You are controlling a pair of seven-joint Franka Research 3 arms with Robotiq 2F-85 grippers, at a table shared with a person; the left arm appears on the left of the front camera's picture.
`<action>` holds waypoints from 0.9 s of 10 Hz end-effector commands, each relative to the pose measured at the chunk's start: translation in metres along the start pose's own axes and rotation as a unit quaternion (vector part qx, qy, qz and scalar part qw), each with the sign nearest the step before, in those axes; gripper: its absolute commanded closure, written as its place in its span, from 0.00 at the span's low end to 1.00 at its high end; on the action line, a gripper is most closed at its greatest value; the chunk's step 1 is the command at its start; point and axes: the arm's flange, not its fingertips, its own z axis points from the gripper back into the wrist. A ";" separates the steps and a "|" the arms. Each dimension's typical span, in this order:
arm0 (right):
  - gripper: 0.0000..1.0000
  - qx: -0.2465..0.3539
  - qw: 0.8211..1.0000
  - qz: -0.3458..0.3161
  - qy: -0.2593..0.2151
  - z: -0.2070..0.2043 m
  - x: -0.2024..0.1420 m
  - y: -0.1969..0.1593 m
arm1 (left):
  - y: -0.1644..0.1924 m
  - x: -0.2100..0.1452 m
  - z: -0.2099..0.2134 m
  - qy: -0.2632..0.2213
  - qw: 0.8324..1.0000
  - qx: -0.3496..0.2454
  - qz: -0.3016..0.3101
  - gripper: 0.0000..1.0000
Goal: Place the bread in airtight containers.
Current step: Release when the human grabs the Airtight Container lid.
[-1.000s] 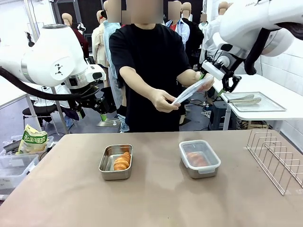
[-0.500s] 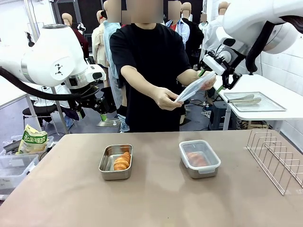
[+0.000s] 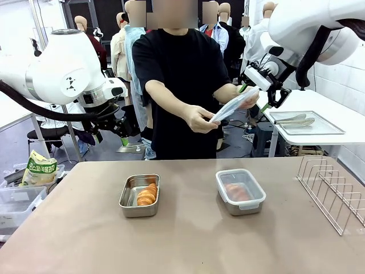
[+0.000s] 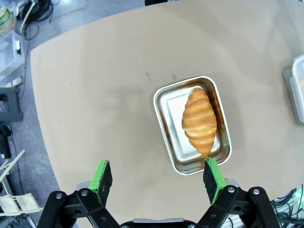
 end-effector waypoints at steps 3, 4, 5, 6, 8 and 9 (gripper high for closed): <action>0.00 -0.009 1.000 0.003 -0.001 -0.001 -0.003 0.001 | 0.002 0.000 0.001 0.000 1.000 0.001 0.001 0.00; 0.00 -0.009 1.000 0.003 -0.001 -0.001 -0.003 0.001 | 0.002 0.000 0.001 0.000 1.000 0.001 0.001 0.00; 0.00 -0.009 1.000 0.003 -0.001 -0.001 -0.003 0.001 | 0.002 0.000 0.001 0.000 1.000 0.001 0.001 0.00; 0.00 -0.009 1.000 0.003 -0.001 -0.001 -0.003 0.001 | 0.002 0.000 0.001 0.000 1.000 0.001 0.001 0.00; 0.00 -0.009 1.000 0.003 -0.001 -0.001 -0.003 0.001 | 0.002 0.000 0.001 0.000 1.000 0.001 0.001 0.00; 0.00 -0.009 1.000 0.003 -0.001 -0.001 -0.003 0.001 | 0.002 0.000 0.001 0.000 1.000 0.001 0.001 0.00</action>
